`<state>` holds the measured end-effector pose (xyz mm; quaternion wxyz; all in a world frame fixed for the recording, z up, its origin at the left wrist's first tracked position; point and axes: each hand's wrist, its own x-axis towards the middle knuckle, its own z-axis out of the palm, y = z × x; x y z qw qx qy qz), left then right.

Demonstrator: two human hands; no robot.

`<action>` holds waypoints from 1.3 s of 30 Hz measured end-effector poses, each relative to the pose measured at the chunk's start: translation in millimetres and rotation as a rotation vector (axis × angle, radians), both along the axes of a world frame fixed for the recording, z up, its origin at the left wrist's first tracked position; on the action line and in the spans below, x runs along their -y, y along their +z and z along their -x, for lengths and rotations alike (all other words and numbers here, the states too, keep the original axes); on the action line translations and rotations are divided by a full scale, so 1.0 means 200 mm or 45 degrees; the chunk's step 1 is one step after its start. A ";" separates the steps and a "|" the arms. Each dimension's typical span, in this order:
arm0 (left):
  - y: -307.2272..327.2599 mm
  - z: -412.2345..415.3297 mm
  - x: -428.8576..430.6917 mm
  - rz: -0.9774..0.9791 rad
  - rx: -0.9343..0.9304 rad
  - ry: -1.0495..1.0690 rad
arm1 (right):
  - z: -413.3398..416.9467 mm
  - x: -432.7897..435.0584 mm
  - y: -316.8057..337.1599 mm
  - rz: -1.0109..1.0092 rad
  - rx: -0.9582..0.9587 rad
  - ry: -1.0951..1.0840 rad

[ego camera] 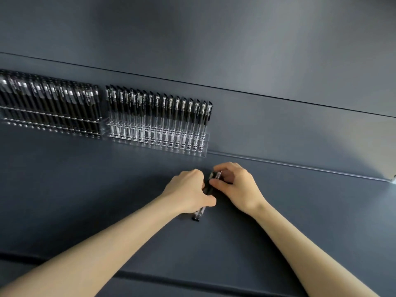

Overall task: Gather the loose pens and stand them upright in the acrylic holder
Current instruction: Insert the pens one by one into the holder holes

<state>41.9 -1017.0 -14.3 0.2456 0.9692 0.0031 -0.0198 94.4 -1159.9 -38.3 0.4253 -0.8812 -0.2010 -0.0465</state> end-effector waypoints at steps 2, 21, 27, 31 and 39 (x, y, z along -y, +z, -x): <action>-0.01 -0.01 -0.01 0.005 0.026 0.007 | 0.01 -0.01 0.01 -0.161 -0.086 -0.006; 0.01 0.02 -0.37 0.930 0.235 -0.048 | 0.05 -0.37 0.22 -0.903 -0.319 0.109; 0.05 -0.12 -0.72 0.996 0.370 -0.067 | -0.04 -0.72 0.27 -0.973 -0.123 0.058; 0.04 -0.23 -0.93 0.975 0.438 -0.049 | -0.11 -0.92 0.32 -0.949 0.087 0.003; 0.04 -0.38 -1.12 0.899 0.727 -0.002 | -0.28 -1.13 0.41 -0.542 0.611 -0.305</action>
